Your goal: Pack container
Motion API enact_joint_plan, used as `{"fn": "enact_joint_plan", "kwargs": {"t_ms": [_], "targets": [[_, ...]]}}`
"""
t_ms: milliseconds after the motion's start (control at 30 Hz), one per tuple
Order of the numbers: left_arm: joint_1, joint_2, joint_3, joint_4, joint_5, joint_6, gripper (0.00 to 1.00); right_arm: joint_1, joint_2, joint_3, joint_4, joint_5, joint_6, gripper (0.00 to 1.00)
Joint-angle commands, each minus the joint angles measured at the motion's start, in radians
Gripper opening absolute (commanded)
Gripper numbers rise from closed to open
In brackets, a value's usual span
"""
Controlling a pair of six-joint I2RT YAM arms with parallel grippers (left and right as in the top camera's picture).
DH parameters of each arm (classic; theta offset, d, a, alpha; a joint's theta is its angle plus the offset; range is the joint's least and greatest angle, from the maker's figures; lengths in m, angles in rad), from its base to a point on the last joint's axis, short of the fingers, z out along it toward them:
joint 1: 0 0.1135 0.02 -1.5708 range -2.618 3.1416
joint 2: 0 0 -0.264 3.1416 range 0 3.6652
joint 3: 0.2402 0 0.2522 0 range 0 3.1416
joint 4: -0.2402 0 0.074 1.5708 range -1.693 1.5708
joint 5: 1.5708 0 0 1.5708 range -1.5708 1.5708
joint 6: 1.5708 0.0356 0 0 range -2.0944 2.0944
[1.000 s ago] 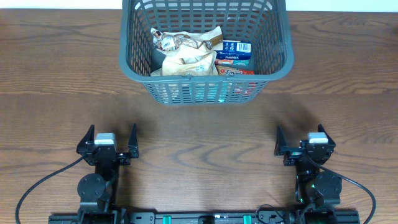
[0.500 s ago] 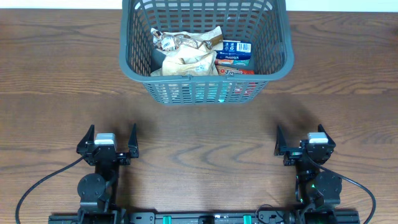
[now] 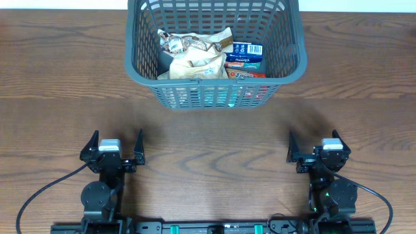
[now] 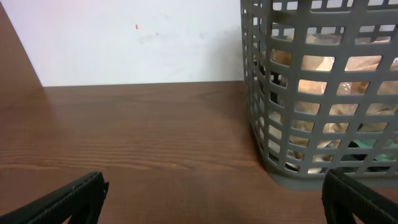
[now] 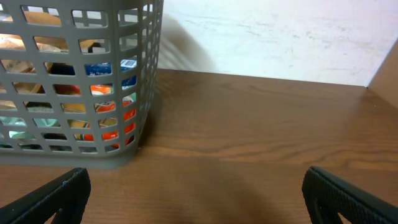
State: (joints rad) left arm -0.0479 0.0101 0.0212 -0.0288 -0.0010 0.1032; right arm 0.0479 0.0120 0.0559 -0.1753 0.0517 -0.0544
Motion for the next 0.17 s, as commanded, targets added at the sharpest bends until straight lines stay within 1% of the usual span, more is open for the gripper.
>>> {"fn": "enact_joint_plan", "kwargs": {"t_ms": [0,133], "targets": [[-0.004,-0.006,-0.017,-0.042,-0.034,-0.011,0.98,0.011,-0.007,-0.005,-0.001,-0.007,0.016,0.99],[-0.004,-0.006,-0.017,-0.042,-0.034,-0.011,0.99,0.011,-0.007,-0.005,-0.001,-0.007,0.016,0.99]]}}
